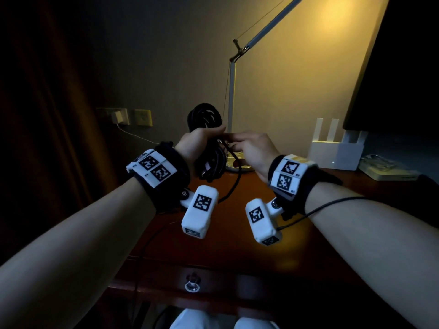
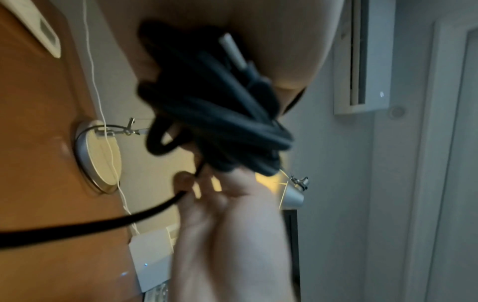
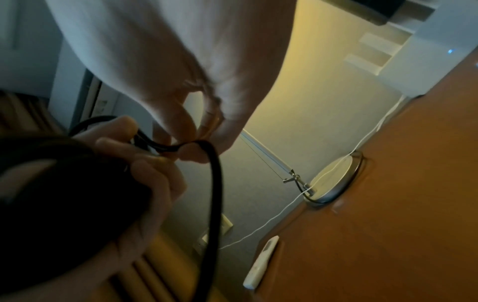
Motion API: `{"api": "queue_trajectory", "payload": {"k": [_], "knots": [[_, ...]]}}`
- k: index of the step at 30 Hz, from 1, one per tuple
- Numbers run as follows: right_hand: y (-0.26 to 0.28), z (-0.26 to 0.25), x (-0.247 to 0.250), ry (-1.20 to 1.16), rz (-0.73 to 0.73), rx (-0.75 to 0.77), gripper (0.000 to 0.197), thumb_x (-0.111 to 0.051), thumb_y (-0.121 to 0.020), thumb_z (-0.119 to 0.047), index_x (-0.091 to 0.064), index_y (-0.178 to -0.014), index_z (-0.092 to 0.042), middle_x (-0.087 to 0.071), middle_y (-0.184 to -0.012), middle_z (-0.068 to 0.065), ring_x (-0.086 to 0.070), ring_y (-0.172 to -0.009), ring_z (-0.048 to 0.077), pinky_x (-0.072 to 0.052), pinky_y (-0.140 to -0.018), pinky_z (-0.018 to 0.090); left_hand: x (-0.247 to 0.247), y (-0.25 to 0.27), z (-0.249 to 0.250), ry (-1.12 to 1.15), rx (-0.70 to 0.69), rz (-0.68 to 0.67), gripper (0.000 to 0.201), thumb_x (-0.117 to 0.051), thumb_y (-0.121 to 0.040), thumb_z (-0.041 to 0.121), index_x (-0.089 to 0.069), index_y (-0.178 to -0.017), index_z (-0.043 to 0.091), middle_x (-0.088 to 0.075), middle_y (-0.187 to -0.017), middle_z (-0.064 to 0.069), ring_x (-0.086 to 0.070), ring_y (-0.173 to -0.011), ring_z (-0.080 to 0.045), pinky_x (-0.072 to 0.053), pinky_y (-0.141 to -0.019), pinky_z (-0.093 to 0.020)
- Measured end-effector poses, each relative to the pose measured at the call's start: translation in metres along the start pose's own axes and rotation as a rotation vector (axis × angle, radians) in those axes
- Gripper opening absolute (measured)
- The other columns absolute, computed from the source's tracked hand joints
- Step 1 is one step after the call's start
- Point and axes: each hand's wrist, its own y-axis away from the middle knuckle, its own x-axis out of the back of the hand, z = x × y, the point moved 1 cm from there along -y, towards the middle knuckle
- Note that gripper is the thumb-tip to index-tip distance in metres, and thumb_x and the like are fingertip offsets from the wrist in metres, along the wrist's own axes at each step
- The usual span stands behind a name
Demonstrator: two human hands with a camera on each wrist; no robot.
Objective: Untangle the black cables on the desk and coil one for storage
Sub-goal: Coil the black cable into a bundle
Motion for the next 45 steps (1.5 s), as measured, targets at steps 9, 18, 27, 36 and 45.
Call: {"api": "queue_trajectory", "payload": {"k": [9, 18, 27, 36, 45], "knots": [[0.001, 0.000, -0.007, 0.006, 0.056, 0.062, 0.060, -0.063, -0.084, 0.001, -0.042, -0.134, -0.023, -0.058, -0.117, -0.002, -0.061, -0.102, 0.019, -0.058, -0.083, 0.041, -0.010, -0.003, 0.003, -0.013, 0.020, 0.087, 0.046, -0.069, -0.081, 0.041, -0.066, -0.108, 0.003, -0.072, -0.090, -0.011, -0.070, -0.065, -0.023, -0.051, -0.048, -0.024], [0.009, 0.009, -0.006, -0.321, -0.227, -0.140, 0.019, -0.050, -0.098, -0.022, -0.066, -0.097, -0.013, -0.070, -0.091, 0.008, -0.066, -0.085, 0.023, -0.054, -0.076, 0.032, -0.006, -0.009, 0.000, 0.103, 0.040, 0.012, 0.045, -0.069, -0.084, 0.039, -0.066, -0.111, 0.002, -0.069, -0.095, -0.012, -0.069, -0.071, -0.024, -0.055, -0.055, -0.028], [0.002, 0.016, 0.001, -0.499, -0.510, -0.180, 0.069, -0.066, -0.048, -0.015, -0.044, -0.113, -0.010, -0.044, -0.094, 0.017, -0.043, -0.078, 0.028, -0.035, -0.060, 0.031, -0.008, -0.010, 0.008, 0.338, -0.007, -0.042, 0.030, -0.056, -0.095, 0.031, -0.053, -0.074, 0.009, -0.054, -0.067, -0.003, -0.059, -0.064, -0.018, -0.052, -0.064, -0.029], [0.002, 0.042, -0.003, 0.048, -0.429, -0.170, 0.034, -0.055, -0.097, -0.026, -0.060, -0.123, -0.005, -0.071, -0.107, 0.010, -0.065, -0.092, 0.017, -0.047, -0.093, 0.044, -0.006, -0.008, 0.026, 0.260, -0.053, 0.013, 0.033, -0.061, -0.088, 0.046, -0.056, -0.078, 0.016, -0.057, -0.078, -0.005, -0.059, -0.071, -0.023, -0.050, -0.070, -0.035], [0.012, 0.048, -0.001, -0.184, -0.390, -0.231, 0.028, -0.042, -0.103, -0.028, -0.053, -0.117, -0.005, -0.070, -0.072, 0.005, -0.066, -0.075, 0.025, -0.048, -0.069, 0.034, 0.003, -0.014, 0.028, 0.408, -0.169, 0.147, 0.028, -0.069, -0.085, 0.035, -0.059, -0.090, 0.008, -0.064, -0.077, -0.006, -0.066, -0.069, -0.021, -0.054, -0.072, -0.034]]}}
